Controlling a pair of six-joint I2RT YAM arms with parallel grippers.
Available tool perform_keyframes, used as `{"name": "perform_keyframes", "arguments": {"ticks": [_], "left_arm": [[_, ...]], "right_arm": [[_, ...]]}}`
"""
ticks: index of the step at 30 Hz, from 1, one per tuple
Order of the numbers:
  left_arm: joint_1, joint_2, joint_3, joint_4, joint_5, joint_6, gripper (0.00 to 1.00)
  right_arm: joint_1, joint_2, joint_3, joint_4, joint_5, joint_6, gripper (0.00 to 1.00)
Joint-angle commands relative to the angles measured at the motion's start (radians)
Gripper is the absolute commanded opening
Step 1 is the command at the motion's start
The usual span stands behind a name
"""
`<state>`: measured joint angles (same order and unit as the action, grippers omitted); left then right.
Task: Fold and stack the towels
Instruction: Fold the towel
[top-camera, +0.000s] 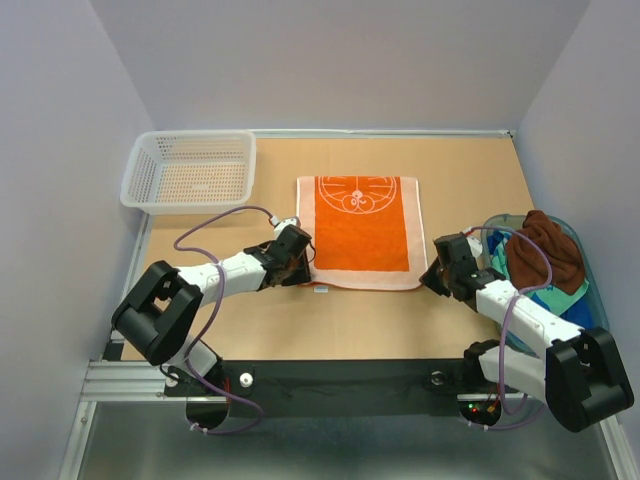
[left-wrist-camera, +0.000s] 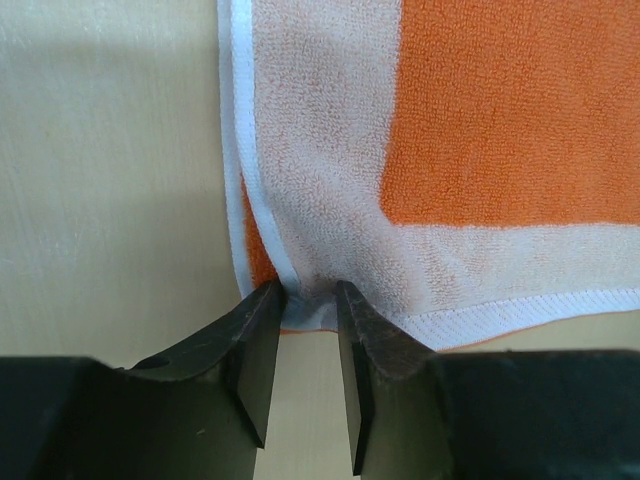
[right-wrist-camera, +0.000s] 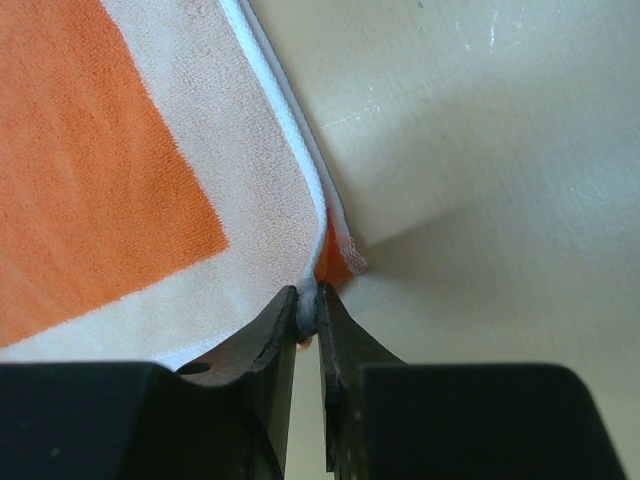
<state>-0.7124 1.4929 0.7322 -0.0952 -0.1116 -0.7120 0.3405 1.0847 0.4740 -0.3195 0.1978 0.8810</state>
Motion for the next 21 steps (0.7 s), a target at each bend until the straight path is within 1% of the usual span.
{"name": "perform_keyframes", "arguments": {"ticks": [1,6,9,10,12,14,16,20,21], "left_arm": [[-0.005,0.007,-0.020,0.008,-0.002,-0.003,0.42],[-0.005,0.007,-0.025,0.002,-0.011,-0.004,0.42],[-0.005,0.003,-0.017,-0.008,-0.014,-0.003,0.33],[-0.007,-0.002,-0.013,-0.012,-0.014,-0.003,0.25],[-0.005,-0.006,-0.008,-0.023,-0.017,-0.001,0.18],[-0.005,-0.022,0.007,-0.040,-0.028,0.002,0.06],[-0.005,-0.040,0.028,-0.057,-0.036,0.006,0.00],[-0.005,-0.074,0.070,-0.115,-0.083,0.017,0.00],[-0.005,-0.085,0.085,-0.123,-0.092,0.020,0.00]], "right_arm": [[-0.006,-0.011,-0.008,0.053,-0.006,-0.010,0.18],[-0.005,-0.012,-0.009,0.056,-0.009,-0.011,0.17],[-0.005,-0.017,-0.009,0.056,-0.008,-0.011,0.18],[-0.006,-0.017,-0.009,0.057,-0.008,-0.011,0.18],[-0.005,-0.020,-0.009,0.056,-0.008,-0.013,0.17],[-0.006,-0.026,-0.006,0.057,-0.008,-0.016,0.17],[-0.006,-0.032,0.001,0.057,-0.005,-0.025,0.17],[-0.006,-0.054,0.018,0.054,-0.004,-0.042,0.16],[-0.006,-0.061,0.029,0.054,-0.005,-0.043,0.13]]}}
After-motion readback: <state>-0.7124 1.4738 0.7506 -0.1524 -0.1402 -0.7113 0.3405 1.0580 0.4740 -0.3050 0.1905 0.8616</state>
